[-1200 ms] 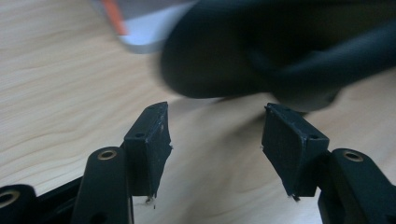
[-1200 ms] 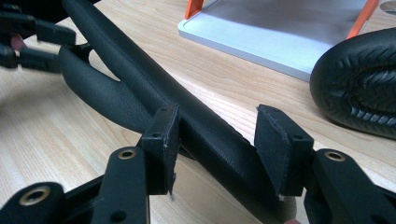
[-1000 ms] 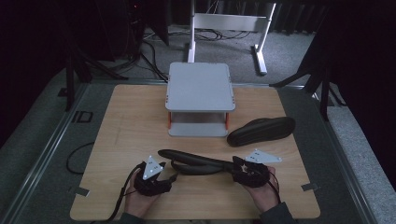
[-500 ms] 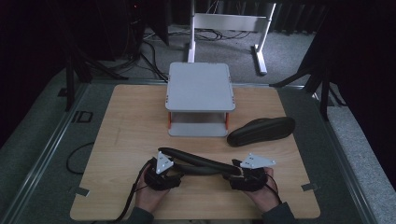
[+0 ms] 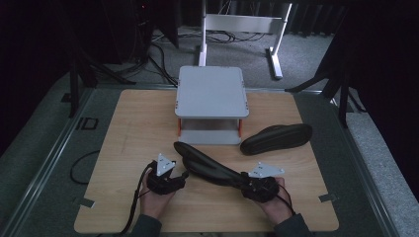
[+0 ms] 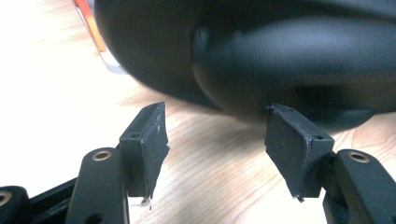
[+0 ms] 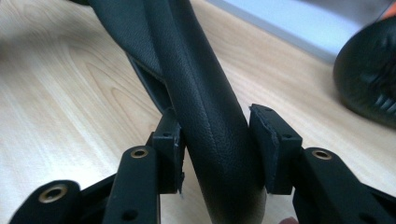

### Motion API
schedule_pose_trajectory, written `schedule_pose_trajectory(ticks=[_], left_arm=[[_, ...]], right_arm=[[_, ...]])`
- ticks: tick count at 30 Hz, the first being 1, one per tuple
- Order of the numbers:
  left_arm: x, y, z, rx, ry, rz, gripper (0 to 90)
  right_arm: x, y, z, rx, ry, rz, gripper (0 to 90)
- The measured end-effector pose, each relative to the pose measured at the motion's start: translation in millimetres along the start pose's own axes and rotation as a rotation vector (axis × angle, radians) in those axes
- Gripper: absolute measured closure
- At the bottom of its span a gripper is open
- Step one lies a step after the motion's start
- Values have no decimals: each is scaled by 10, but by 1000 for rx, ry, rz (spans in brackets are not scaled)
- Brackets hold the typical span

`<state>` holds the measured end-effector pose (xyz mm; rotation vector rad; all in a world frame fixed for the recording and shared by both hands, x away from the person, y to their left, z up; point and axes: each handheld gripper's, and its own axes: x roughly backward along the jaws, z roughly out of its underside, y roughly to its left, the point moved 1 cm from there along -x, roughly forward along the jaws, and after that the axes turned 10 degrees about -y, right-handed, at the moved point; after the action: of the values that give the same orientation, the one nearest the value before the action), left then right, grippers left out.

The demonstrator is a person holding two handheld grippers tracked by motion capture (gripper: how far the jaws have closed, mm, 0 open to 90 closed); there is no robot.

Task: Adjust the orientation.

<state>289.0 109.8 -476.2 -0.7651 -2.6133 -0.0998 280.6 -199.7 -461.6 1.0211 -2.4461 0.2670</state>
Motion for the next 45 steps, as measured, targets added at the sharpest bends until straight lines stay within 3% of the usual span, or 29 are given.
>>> schedule_pose_trajectory(ticks=[4,6,10,16,18,20,28,34,36,40,42,45], left_arm=[[-43,-51,13,-4,9,15,389],[-68,-78,13,-10,11,19,389],[-109,-121,6,-21,20,30,388],[-146,-186,16,-32,26,45,388],[-155,-210,20,-40,29,52,387],[-164,-234,25,-45,29,58,387],[-215,-377,27,-56,38,101,390],[-274,-528,2,-86,48,139,392],[-292,-563,-3,-87,50,145,392],[-323,-600,-21,-91,52,143,385],[-303,-581,-25,-78,45,141,378],[-280,-568,-29,-48,39,154,353]], right_arm=[[10,-49,1,-70,9,17,604],[16,-85,0,-91,4,47,507],[33,-110,9,-54,22,78,493],[-32,-68,40,-45,51,30,567],[-69,-22,51,-9,52,74,493],[-91,-19,49,5,38,113,514],[-298,-162,-87,-1,5,131,615],[-409,-196,-92,-55,34,134,729],[-394,-173,-97,-92,26,91,736],[-408,-55,-111,-88,26,44,726],[-411,-13,-113,-76,24,65,726],[-404,-5,-101,-104,18,60,717]])
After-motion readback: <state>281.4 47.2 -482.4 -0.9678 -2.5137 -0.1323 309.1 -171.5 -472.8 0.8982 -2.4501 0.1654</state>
